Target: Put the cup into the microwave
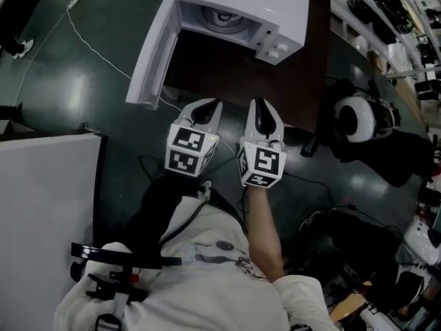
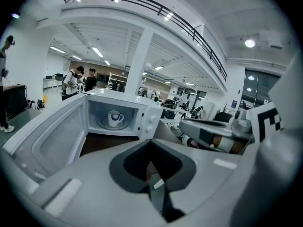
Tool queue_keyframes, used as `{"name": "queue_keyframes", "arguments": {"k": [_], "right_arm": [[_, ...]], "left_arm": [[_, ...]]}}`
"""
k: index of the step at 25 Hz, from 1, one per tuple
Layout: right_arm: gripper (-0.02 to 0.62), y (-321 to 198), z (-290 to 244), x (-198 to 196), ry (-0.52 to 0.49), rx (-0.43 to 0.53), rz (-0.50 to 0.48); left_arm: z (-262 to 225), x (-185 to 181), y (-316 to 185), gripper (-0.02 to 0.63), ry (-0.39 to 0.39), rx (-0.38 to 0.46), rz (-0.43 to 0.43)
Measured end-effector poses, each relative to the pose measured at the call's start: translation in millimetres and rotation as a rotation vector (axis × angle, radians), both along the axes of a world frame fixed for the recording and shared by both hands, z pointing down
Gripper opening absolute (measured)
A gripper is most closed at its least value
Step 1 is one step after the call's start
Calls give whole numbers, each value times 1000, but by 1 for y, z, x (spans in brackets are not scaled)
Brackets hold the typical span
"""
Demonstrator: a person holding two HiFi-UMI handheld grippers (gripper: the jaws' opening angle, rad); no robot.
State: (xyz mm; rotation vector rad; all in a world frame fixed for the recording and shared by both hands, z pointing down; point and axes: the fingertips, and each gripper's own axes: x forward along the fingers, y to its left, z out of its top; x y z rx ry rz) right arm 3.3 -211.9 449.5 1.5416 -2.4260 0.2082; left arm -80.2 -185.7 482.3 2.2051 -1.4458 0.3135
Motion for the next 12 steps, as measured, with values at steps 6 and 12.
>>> {"name": "queue_keyframes", "arguments": {"k": [6, 12], "right_arm": [[38, 87, -16, 40, -22, 40, -2], [34, 152, -25, 70, -51, 64, -9]], "left_arm": [[-13, 31, 81, -2, -22, 31, -24], [-25, 64, 145, -2, -40, 77, -14]]}}
